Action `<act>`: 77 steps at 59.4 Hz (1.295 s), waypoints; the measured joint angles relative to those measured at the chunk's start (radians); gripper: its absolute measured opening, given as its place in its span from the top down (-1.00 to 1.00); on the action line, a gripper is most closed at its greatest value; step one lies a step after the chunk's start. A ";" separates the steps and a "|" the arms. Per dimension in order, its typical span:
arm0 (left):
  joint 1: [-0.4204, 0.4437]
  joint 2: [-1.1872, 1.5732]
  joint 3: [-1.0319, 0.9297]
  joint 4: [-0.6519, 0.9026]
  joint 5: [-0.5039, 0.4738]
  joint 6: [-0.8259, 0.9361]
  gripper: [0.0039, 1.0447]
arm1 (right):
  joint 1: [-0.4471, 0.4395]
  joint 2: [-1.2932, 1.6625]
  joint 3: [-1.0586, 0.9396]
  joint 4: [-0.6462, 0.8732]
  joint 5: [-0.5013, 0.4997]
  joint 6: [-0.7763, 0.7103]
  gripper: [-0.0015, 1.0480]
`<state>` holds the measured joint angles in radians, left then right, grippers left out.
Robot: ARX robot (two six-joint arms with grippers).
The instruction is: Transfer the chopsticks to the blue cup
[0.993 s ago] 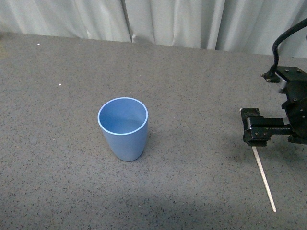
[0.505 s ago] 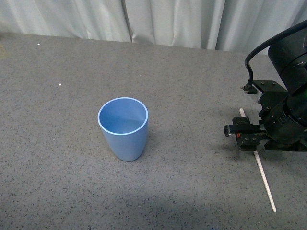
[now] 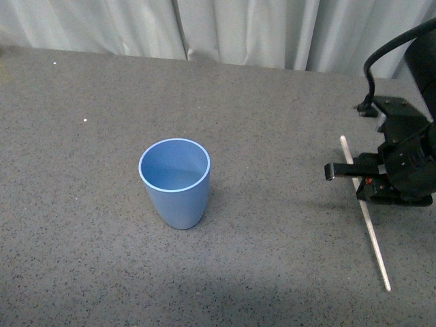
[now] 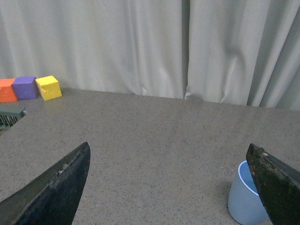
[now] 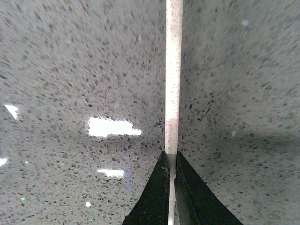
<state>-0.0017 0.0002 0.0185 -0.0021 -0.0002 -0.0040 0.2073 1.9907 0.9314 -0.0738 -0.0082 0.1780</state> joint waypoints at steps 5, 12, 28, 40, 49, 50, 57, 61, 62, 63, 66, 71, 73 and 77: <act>0.000 0.000 0.000 0.000 0.000 0.000 -0.88 | 0.022 -0.103 -0.076 0.140 -0.014 -0.042 0.98; 0.000 0.000 0.000 0.000 0.000 0.000 -0.88 | 0.085 -0.250 -0.178 0.428 -0.111 -0.118 0.98; 0.000 0.000 0.000 0.000 0.000 0.000 -0.88 | 0.207 -0.283 -0.232 0.850 -0.290 -0.172 0.98; 0.000 0.000 0.000 0.000 0.000 0.000 -0.88 | 0.251 -0.182 -0.193 1.014 -0.417 -0.124 0.98; 0.000 0.000 0.000 0.000 0.000 0.000 -0.88 | 0.298 -0.072 -0.117 1.059 -0.462 -0.087 0.98; 0.000 0.000 0.000 0.000 0.000 0.000 -0.88 | 0.304 -0.063 -0.108 1.064 -0.462 -0.082 0.98; 0.000 0.000 0.000 0.000 0.000 0.000 -0.88 | 0.333 -0.007 -0.055 1.077 -0.458 -0.057 0.98; 0.000 0.000 0.000 0.000 0.000 0.000 -0.88 | 0.346 0.018 -0.032 1.081 -0.456 -0.045 0.98; 0.000 0.000 0.000 0.000 0.000 0.000 -0.88 | 0.347 0.021 -0.030 1.081 -0.456 -0.045 0.98; 0.000 0.000 0.000 0.000 0.000 0.000 -0.88 | 0.349 0.029 -0.026 1.081 -0.453 -0.045 0.98; 0.000 0.000 0.000 0.000 0.000 0.000 -0.88 | 0.355 0.047 -0.021 1.081 -0.446 -0.045 0.98; 0.000 0.000 0.000 0.000 0.000 0.000 -0.88 | 0.358 0.075 -0.022 1.084 -0.426 -0.051 0.98; 0.000 0.000 0.000 0.000 0.000 0.000 -0.88 | 0.359 0.084 -0.023 1.085 -0.415 -0.062 0.98; 0.000 0.000 0.000 0.000 0.000 0.000 -0.88 | 0.359 0.101 -0.027 1.091 -0.412 -0.066 0.98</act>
<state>-0.0017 0.0002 0.0185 -0.0021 -0.0002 -0.0040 0.5667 2.0922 0.9047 1.0172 -0.4202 0.1123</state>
